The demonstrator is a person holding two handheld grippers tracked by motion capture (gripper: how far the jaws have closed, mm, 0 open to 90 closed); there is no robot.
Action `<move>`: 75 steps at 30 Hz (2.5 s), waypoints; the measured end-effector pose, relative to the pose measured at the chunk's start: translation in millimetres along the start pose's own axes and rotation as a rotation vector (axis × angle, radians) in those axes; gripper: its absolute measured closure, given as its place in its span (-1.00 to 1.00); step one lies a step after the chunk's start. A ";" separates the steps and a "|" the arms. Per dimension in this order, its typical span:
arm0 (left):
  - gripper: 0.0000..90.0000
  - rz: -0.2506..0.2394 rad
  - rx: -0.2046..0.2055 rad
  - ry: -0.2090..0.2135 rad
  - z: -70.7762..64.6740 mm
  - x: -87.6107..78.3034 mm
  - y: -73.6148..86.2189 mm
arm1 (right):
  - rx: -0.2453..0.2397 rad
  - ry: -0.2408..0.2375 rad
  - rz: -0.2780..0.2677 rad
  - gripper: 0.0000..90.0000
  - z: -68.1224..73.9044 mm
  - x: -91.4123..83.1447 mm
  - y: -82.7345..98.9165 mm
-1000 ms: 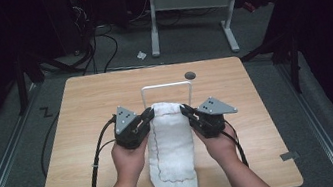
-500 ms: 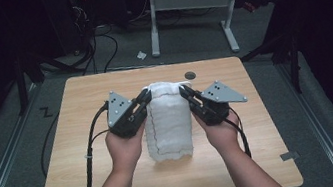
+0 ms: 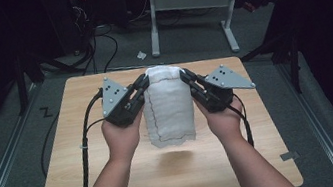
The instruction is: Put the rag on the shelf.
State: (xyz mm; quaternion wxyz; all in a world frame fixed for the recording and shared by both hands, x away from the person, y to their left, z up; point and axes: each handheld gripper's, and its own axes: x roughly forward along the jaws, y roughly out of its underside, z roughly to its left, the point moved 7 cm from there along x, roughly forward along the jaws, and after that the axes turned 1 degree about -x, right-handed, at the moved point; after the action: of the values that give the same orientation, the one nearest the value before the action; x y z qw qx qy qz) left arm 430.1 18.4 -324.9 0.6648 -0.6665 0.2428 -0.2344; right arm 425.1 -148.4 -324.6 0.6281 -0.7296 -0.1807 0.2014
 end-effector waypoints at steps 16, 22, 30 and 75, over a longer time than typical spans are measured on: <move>0.86 0.048 0.105 -0.033 14.8 35.3 -17.0 | 0.030 0.026 0.011 0.91 -27.8 18.0 -17.4; 0.86 0.074 0.101 -0.040 25.5 53.2 -17.5 | 0.071 0.030 0.031 0.91 -41.3 35.1 -15.4; 0.86 0.081 0.068 -0.029 41.9 74.2 -25.9 | 0.114 0.035 0.044 0.91 -55.5 57.1 -13.3; 0.34 0.389 -0.103 -0.055 101.5 158.2 61.1 | 0.155 0.043 0.343 0.68 -98.6 149.2 66.5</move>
State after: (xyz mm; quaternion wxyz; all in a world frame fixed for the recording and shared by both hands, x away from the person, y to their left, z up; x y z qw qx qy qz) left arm 616.1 -3.6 -388.3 0.6687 -0.6464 0.3605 -0.0707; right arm 604.5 -164.2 -387.6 0.6425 -0.7033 -0.0243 0.3033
